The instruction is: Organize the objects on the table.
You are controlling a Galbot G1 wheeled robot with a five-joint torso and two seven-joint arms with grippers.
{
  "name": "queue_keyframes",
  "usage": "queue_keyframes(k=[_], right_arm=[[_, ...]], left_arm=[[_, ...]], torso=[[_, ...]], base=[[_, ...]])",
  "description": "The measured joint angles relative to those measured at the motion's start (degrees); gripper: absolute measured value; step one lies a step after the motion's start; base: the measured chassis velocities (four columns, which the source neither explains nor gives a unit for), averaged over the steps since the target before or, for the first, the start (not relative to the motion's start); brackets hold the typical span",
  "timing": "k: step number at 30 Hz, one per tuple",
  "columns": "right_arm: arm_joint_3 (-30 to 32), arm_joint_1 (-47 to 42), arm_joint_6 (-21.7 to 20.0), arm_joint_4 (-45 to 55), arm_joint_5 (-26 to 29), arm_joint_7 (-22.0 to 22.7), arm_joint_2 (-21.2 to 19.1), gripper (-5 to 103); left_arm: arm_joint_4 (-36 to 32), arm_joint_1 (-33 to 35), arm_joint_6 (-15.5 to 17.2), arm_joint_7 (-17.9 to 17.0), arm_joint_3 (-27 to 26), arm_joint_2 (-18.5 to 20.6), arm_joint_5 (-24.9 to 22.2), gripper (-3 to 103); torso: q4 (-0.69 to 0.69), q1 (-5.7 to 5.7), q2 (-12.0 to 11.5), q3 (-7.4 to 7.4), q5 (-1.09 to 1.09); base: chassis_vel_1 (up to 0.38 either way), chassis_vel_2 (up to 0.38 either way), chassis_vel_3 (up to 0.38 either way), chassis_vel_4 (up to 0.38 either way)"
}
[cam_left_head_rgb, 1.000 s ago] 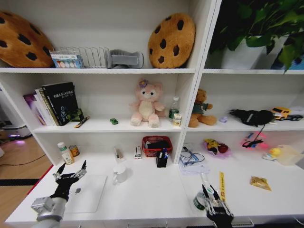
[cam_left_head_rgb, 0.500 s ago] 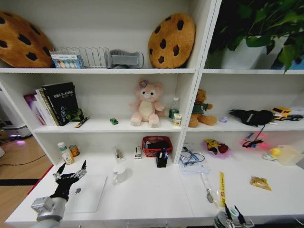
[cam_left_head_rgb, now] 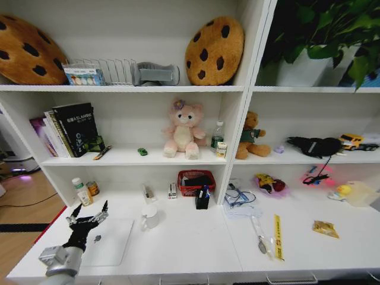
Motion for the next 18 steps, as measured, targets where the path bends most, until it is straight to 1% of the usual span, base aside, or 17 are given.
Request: queue_keyframes(k=[1,4,5,7,8,10,11,13,15,16,18], right_arm=[[0.0,0.0,0.0,0.0,0.0,0.0,0.0,30],[-1.0,4.3,0.3,-7.6,-0.3,-0.7,-1.1,30],[-1.0,4.3,0.3,-7.6,-0.3,-0.7,-1.1,30],[-2.1,7.9,0.4,-12.9,-0.8,-1.2,-1.7,30],[-2.1,7.9,0.4,-12.9,-0.8,-1.2,-1.7,30],[-3.0,12.0,0.6,-17.6,-1.1,-1.8,-2.5,30],[-3.0,12.0,0.6,-17.6,-1.1,-1.8,-2.5,30],[-3.9,15.8,0.8,-21.2,-1.2,-2.3,-3.4,30],[-4.3,17.3,0.8,-22.4,-1.1,-2.5,-3.8,30],[-4.8,19.3,0.4,-23.8,-1.0,-2.7,-4.4,30],[-5.2,20.3,0.0,-24.4,-1.0,-2.9,-4.7,30]], left_arm=[[0.0,0.0,0.0,0.0,0.0,0.0,0.0,100],[0.0,0.0,0.0,0.0,0.0,0.0,0.0,100],[0.0,0.0,0.0,0.0,0.0,0.0,0.0,100],[0.0,0.0,0.0,0.0,0.0,0.0,0.0,100],[0.0,0.0,0.0,0.0,0.0,0.0,0.0,100],[0.0,0.0,0.0,0.0,0.0,0.0,0.0,100],[0.0,0.0,0.0,0.0,0.0,0.0,0.0,100],[0.0,0.0,0.0,0.0,0.0,0.0,0.0,100],[0.0,0.0,0.0,0.0,0.0,0.0,0.0,100],[0.0,0.0,0.0,0.0,0.0,0.0,0.0,100],[0.0,0.0,0.0,0.0,0.0,0.0,0.0,100]], torso=[[0.00,0.00,0.0,0.00,0.00],[0.00,0.00,0.0,0.00,0.00],[0.00,0.00,0.0,0.00,0.00],[-0.01,0.00,0.0,0.00,0.02],[-0.01,0.00,0.0,0.00,0.02],[-0.01,0.00,0.0,0.00,0.00],[-0.01,0.00,0.0,0.00,0.00],[0.00,0.00,0.0,0.00,0.01],[0.00,0.01,0.0,0.00,0.00],[0.00,0.01,0.0,0.00,0.02],[0.01,0.01,0.0,0.00,0.01]], base=[[0.000,0.000,0.000,0.000],[0.000,0.000,0.000,0.000],[0.000,0.000,0.000,0.000],[0.000,0.000,0.000,0.000],[0.000,0.000,0.000,0.000],[0.000,0.000,0.000,0.000],[0.000,0.000,0.000,0.000],[0.000,0.000,0.000,0.000],[0.000,0.000,0.000,0.000],[0.000,0.000,0.000,0.000],[0.000,0.000,0.000,0.000]])
